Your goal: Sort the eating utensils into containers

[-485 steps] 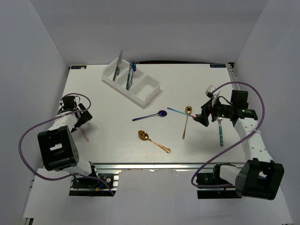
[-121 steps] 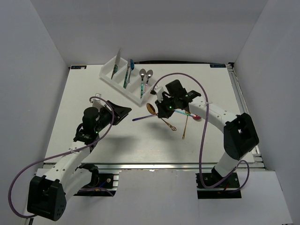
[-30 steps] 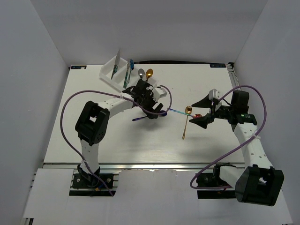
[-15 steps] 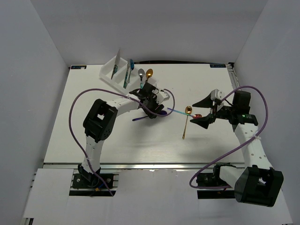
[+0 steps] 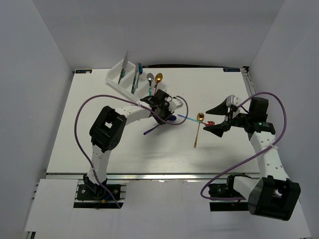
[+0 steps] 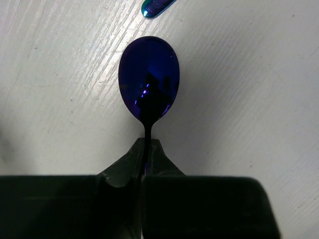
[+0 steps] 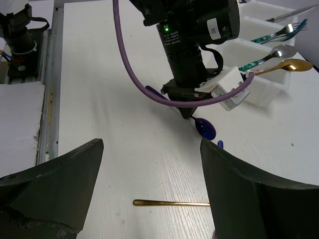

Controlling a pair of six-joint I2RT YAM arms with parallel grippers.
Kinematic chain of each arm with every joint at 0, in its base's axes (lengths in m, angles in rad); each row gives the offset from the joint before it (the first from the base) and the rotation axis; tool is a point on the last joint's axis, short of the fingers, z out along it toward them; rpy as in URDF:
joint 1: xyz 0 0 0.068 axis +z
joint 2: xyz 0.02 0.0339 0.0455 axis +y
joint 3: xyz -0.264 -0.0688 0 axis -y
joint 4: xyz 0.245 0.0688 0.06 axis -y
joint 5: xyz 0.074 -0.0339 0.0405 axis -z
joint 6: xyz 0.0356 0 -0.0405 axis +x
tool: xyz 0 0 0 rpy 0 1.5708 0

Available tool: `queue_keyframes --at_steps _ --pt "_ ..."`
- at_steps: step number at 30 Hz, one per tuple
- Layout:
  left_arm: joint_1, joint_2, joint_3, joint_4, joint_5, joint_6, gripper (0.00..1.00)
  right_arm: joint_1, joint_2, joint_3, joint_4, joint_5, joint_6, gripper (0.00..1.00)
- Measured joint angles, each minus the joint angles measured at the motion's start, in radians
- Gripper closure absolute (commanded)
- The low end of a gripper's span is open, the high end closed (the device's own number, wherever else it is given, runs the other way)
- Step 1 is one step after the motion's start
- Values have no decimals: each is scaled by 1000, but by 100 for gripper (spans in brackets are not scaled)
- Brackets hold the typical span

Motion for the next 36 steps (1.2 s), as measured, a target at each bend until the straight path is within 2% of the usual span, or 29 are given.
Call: queue_keyframes --at_steps 2,9,16,23,27,36 --pt "0 -1 0 -2 3 -6 100 -3 -2 -2 0 0 2 16" --pt "5 -27 20 -43 11 -39 100 -14 -2 -3 0 -1 6 16" --pt "76 -103 163 -39 126 -143 100 -14 -2 -3 0 -1 12 16" --pt "282 -113 284 112 227 -341 100 -18 -2 -3 0 0 16 17" --pt "376 -40 365 208 218 -452 100 -19 -2 -4 0 -1 17 17" --pt "403 142 395 430 181 -652 100 -19 -2 -4 0 -5 23 17"
